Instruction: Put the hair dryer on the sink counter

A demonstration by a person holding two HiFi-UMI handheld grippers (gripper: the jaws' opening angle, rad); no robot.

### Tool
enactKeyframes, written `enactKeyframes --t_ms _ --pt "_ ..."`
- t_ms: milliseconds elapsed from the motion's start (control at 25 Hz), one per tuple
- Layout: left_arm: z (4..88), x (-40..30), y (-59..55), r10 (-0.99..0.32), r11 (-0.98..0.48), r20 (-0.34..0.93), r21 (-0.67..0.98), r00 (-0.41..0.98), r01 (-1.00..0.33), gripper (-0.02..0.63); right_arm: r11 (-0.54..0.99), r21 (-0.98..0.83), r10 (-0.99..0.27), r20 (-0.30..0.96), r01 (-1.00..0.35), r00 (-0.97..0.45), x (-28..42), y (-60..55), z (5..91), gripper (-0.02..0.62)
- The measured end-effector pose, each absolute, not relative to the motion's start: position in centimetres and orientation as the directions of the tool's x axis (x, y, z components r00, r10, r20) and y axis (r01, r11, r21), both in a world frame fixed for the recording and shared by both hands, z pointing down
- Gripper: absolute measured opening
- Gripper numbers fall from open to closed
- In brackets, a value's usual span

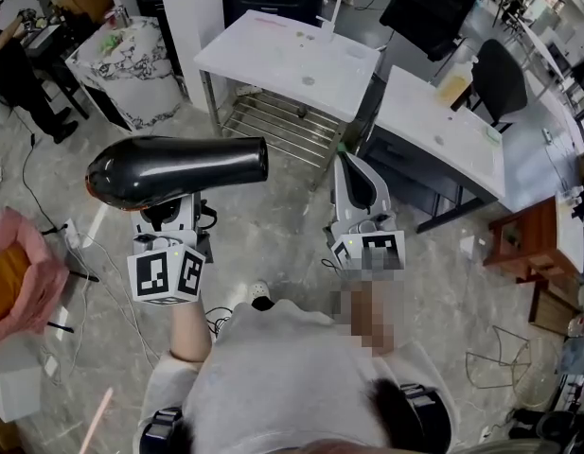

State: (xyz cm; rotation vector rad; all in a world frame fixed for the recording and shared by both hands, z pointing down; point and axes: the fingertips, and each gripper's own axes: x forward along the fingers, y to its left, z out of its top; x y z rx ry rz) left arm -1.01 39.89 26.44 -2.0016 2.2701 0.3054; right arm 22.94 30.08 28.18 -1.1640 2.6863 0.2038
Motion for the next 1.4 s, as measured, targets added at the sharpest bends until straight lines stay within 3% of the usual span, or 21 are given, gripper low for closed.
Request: enactKeyframes --t_ms 760,1400 --pt "27.7 -8.8 32.6 -0.98 0.061 -0.183 0.102 -0.079 -0.993 0.245 0.659 0.043 -0.731 -0.195 -0.751 -0.654 15.0 23.5 29.8 0.011" --pt "26.0 -12.8 19.7 -0.968 0.121 -0.212 0.088 -0.137 -0.989 0.245 0.707 0.041 -0.68 -0.232 -0.706 -0.695 10.2 8.7 28.0 0.011"
